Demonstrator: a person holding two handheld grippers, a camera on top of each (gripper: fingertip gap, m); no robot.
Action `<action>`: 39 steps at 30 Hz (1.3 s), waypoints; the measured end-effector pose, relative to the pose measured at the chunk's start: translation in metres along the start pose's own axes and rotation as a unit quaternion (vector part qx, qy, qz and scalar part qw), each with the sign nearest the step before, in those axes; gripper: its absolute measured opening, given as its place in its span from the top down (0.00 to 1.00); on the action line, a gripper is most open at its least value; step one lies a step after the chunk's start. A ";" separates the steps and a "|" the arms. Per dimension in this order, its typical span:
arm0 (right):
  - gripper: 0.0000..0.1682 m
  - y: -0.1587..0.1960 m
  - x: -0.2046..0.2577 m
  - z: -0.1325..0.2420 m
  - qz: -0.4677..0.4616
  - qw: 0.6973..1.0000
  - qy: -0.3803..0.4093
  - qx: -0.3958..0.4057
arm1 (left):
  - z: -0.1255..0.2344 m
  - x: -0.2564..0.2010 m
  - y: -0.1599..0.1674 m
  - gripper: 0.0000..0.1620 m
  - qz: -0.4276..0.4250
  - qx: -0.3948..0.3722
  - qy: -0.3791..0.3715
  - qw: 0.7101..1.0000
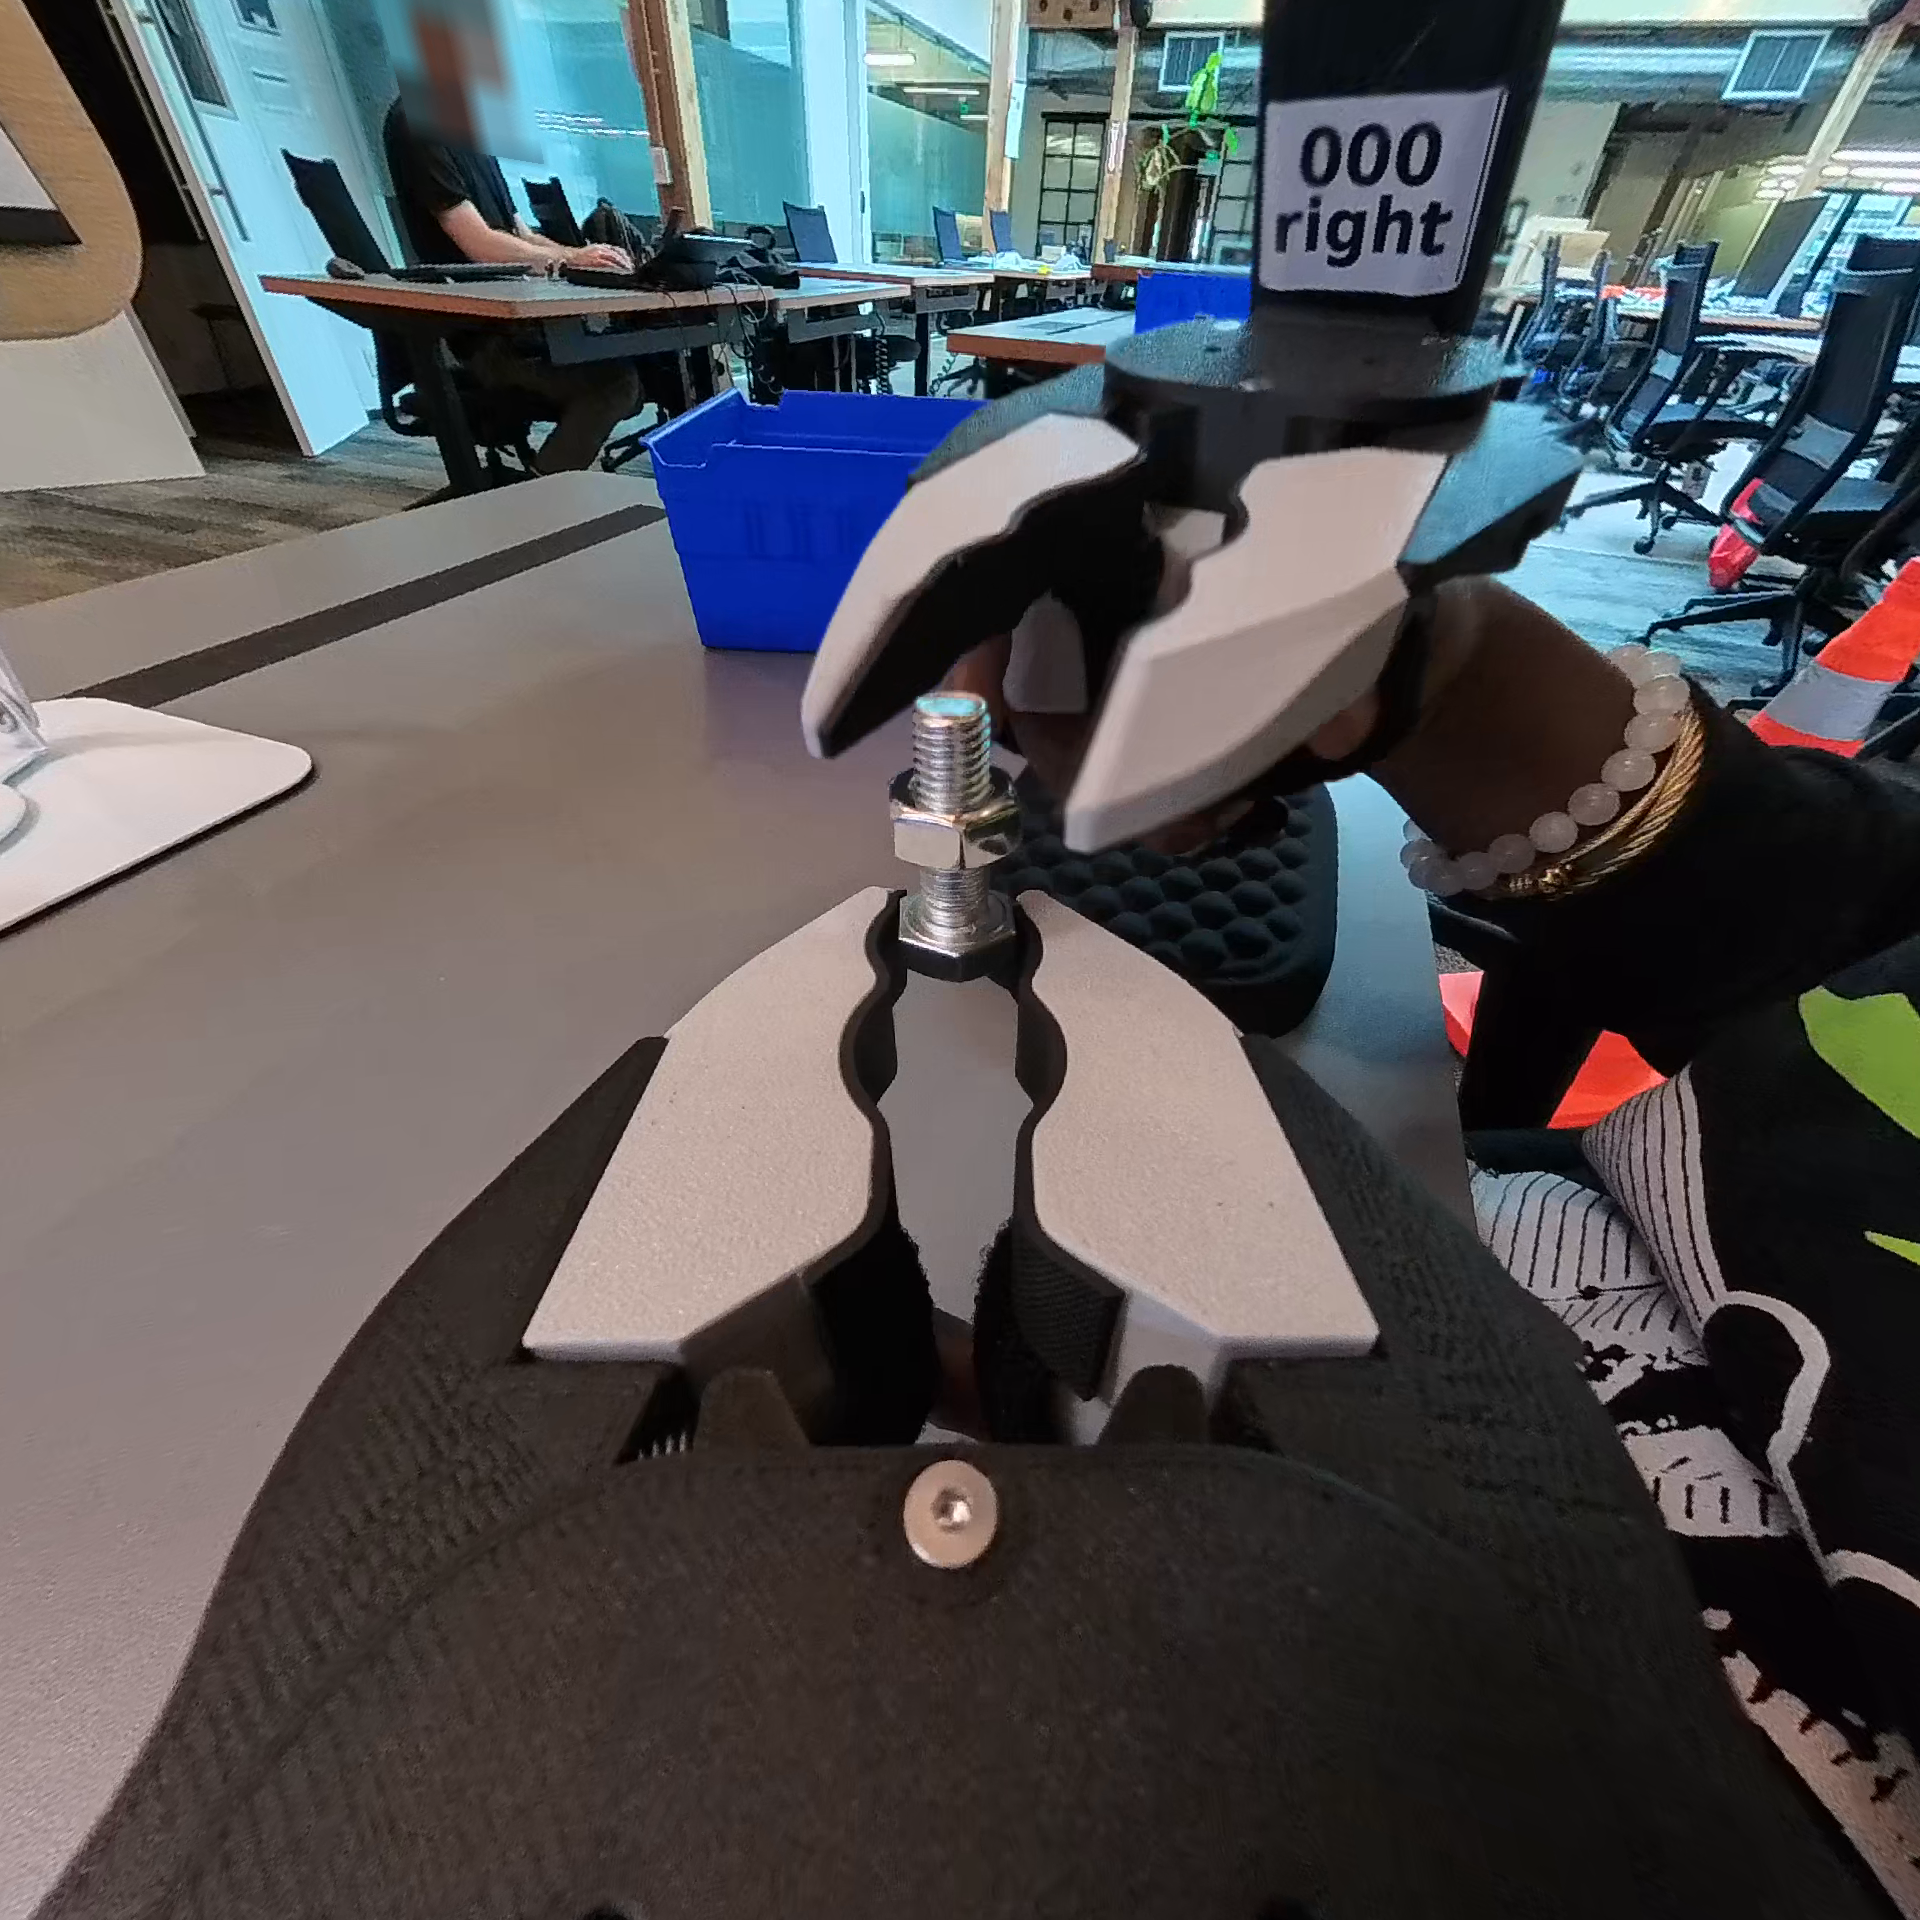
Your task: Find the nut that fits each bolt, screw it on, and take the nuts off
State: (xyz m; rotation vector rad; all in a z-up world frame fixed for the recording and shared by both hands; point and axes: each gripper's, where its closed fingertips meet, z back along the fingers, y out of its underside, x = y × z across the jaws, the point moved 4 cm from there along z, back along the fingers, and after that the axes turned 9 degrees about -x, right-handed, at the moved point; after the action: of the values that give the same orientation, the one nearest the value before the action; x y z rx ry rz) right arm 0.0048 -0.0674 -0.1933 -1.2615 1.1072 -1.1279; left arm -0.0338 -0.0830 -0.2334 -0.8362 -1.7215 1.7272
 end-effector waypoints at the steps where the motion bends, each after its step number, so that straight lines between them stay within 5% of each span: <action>1: 0.79 0.002 0.001 0.000 0.002 1.000 -0.001 0.007 | 0.000 0.000 0.000 0.89 0.000 0.000 -0.001 1.000; 7: 0.90 0.003 0.010 0.015 -0.006 0.999 -0.036 0.022 | 0.000 0.002 0.000 0.89 0.005 -0.001 -0.006 1.000; 18: 0.87 -0.007 0.001 0.000 0.018 0.999 0.008 0.027 | -0.001 0.000 0.001 0.89 0.000 0.005 0.000 1.000; 24: 0.94 -0.007 0.002 0.002 0.024 0.999 0.002 0.031 | -0.001 -0.003 0.000 0.88 0.000 -0.003 0.011 1.000; 27: 0.94 -0.016 -0.006 0.013 0.027 0.999 0.021 0.014 | -0.001 0.000 -0.002 0.74 0.012 -0.014 0.004 1.000; 31: 0.94 -0.035 -0.037 0.050 0.039 0.993 0.110 0.002 | 0.001 0.006 -0.007 0.59 0.010 -0.043 -0.024 0.999; 39: 0.94 -0.085 -0.138 0.207 0.049 0.925 0.377 -0.020 | 0.001 0.007 -0.008 0.57 0.015 -0.045 -0.028 0.999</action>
State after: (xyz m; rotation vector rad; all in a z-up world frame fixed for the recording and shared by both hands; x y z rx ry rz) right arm 0.1924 0.0952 -0.1076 -0.7813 1.7403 -1.5732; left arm -0.0397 -0.0783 -0.2259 -0.8650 -1.8431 1.7196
